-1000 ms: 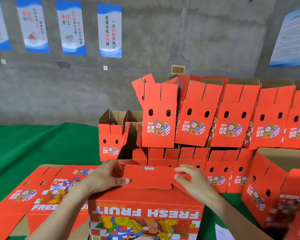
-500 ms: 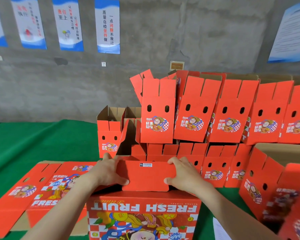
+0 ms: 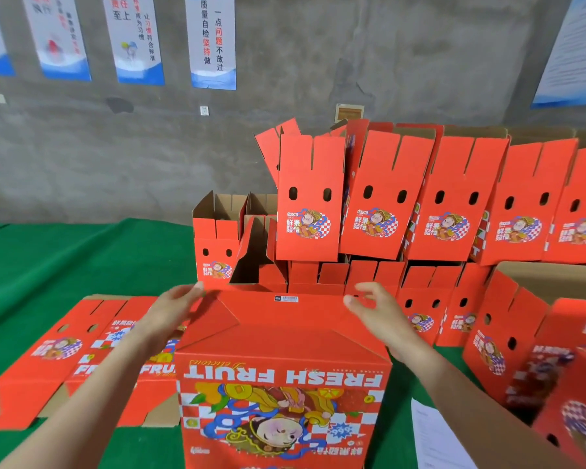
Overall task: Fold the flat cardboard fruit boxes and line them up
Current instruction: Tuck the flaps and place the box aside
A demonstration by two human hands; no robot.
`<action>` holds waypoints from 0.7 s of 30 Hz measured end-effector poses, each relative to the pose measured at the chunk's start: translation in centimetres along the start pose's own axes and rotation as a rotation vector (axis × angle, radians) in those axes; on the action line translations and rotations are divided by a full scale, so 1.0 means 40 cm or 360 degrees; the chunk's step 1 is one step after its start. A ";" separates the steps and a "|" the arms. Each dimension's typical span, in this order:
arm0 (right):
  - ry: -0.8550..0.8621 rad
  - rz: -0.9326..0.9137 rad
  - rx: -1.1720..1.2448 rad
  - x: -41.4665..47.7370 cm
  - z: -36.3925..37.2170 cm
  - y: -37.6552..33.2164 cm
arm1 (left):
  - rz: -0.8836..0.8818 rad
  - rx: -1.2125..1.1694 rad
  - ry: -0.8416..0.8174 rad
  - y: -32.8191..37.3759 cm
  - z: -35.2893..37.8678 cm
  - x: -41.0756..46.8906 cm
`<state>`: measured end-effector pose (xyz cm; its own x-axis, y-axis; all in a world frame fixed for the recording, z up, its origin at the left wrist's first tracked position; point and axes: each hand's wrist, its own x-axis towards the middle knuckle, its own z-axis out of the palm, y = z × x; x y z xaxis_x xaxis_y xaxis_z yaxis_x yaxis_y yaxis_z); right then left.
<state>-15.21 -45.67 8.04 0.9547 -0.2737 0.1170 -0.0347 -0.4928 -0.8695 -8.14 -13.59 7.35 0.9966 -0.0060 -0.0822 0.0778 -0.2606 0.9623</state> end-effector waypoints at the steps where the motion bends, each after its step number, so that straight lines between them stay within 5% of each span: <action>1: -0.0015 0.0109 0.0157 -0.002 -0.005 0.013 | -0.0069 0.0020 0.0058 -0.026 -0.005 -0.008; 8: -0.0212 0.0802 0.0448 -0.064 -0.015 0.106 | -0.0283 0.0103 -0.0173 -0.151 -0.008 -0.098; 12: -0.0612 0.0661 0.0440 -0.123 -0.028 0.155 | -0.0202 0.0096 -0.0258 -0.147 -0.015 -0.143; 15: -0.0808 0.0524 0.0774 -0.139 -0.071 0.177 | -0.0220 -0.0238 -0.0367 -0.150 -0.044 -0.164; 21: -0.0672 0.0375 0.1189 -0.169 -0.088 0.197 | -0.0126 -0.0384 -0.0522 -0.092 -0.061 -0.224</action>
<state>-22.98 -50.60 2.09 0.9815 0.1003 -0.1628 -0.1830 0.2457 -0.9519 -17.29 -10.22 5.16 0.9287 -0.3127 -0.1993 0.1972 -0.0388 0.9796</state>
